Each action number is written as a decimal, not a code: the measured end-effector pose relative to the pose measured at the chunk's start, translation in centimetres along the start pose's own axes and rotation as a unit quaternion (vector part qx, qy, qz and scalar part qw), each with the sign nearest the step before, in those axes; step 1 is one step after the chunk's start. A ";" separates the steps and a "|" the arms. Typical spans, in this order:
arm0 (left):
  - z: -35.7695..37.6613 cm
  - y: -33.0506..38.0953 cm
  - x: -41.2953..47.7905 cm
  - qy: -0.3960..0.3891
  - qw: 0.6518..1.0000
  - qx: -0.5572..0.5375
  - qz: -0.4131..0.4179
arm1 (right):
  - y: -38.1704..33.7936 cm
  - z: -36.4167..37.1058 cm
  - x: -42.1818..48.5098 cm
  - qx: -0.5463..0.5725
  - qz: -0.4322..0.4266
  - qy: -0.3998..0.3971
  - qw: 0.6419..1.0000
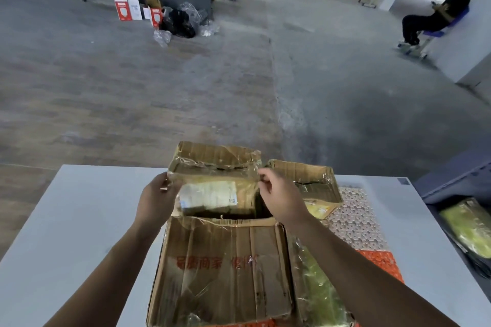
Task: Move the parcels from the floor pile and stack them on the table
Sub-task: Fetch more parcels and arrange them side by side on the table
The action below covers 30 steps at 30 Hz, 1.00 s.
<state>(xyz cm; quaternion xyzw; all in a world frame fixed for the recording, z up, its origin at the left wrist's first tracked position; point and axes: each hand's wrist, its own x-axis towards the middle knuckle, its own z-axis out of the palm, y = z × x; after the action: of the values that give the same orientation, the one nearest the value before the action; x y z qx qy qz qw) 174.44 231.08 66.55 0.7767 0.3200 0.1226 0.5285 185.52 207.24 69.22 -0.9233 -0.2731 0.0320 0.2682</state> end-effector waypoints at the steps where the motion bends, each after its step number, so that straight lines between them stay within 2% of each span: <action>1: 0.1 0.4 0.6 0.011 1.000 -0.001 0.003 | -0.3 -0.1 0.7 0.004 0.003 0.007 1.000; 4: 0.7 1.4 2.7 0.015 1.000 -0.006 -0.005 | -0.8 -0.6 2.6 -0.005 0.032 0.002 0.999; 10: 2.0 1.7 5.3 -0.010 0.997 0.010 -0.075 | -0.3 -0.4 4.6 -0.093 0.029 -0.069 0.993; 14: 2.9 1.0 5.5 -0.070 0.992 0.040 -0.097 | 0.6 0.4 4.6 -0.168 0.006 -0.104 0.980; 18: 2.9 0.1 4.9 -0.123 0.987 -0.015 -0.106 | 2.1 0.6 3.9 -0.157 -0.013 -0.103 0.982; 20: 2.8 0.4 5.1 -0.130 0.986 -0.003 -0.103 | 2.7 0.5 3.6 -0.140 -0.014 -0.055 0.989; 23: 3.1 0.7 5.4 -0.137 0.985 0.038 -0.100 | 4.1 -0.6 3.3 -0.162 0.046 -0.001 0.986; 27: 3.0 0.5 5.4 -0.143 0.980 0.067 -0.123 | 7.9 -2.7 2.7 -0.257 0.205 -0.033 0.944; 30: 3.0 0.8 5.5 -0.150 0.977 0.057 -0.141 | 10.5 -4.0 1.9 -0.221 0.307 -0.043 0.925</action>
<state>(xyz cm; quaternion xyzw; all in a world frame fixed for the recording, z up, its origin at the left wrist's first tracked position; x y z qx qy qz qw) 180.52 232.17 65.22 0.7624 0.3499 -0.0893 0.5369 193.11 198.89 67.36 -0.9955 0.0121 0.0915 0.0220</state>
